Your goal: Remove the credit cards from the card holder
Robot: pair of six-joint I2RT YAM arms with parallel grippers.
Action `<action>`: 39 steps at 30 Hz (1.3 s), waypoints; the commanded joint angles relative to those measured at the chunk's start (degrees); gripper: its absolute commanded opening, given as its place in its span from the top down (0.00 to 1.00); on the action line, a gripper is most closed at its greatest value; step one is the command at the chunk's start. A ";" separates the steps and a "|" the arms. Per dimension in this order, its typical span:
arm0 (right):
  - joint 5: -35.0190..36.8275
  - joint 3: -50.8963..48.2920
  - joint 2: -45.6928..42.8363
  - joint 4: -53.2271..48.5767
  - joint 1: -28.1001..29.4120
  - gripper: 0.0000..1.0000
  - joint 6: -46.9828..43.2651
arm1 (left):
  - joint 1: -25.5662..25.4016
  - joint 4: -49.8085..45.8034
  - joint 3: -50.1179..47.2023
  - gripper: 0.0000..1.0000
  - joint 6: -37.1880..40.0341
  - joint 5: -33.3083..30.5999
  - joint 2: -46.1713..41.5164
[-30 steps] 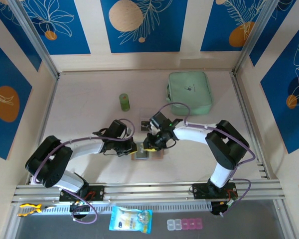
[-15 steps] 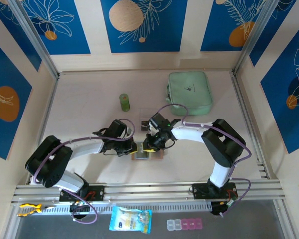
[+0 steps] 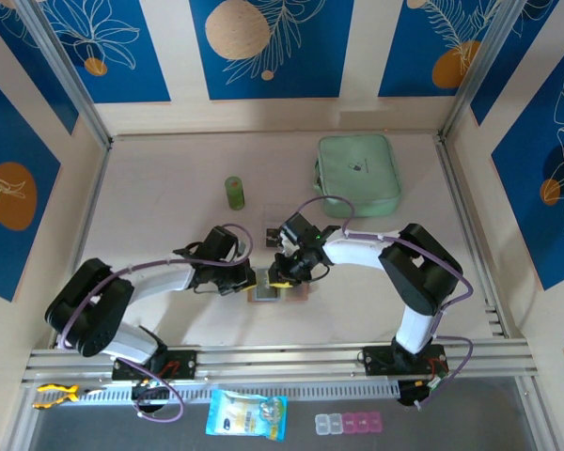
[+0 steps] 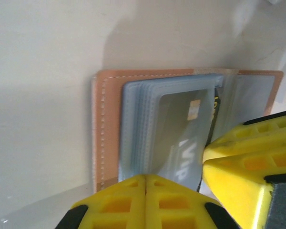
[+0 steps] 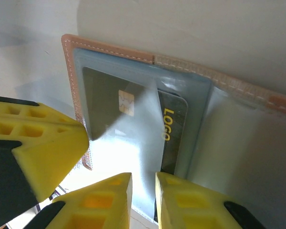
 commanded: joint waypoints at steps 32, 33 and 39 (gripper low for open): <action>2.59 -0.29 -4.96 -3.71 0.15 0.66 -0.61 | 0.66 -6.30 2.33 0.97 2.46 -1.90 -2.15; 2.48 -0.54 -5.28 -3.57 -0.09 0.66 -0.50 | 0.66 -6.55 2.62 0.97 2.45 -1.89 -2.35; 1.84 -2.25 -6.79 -2.49 -1.16 0.67 -0.31 | -0.08 -6.49 4.44 0.99 1.96 -0.80 -2.98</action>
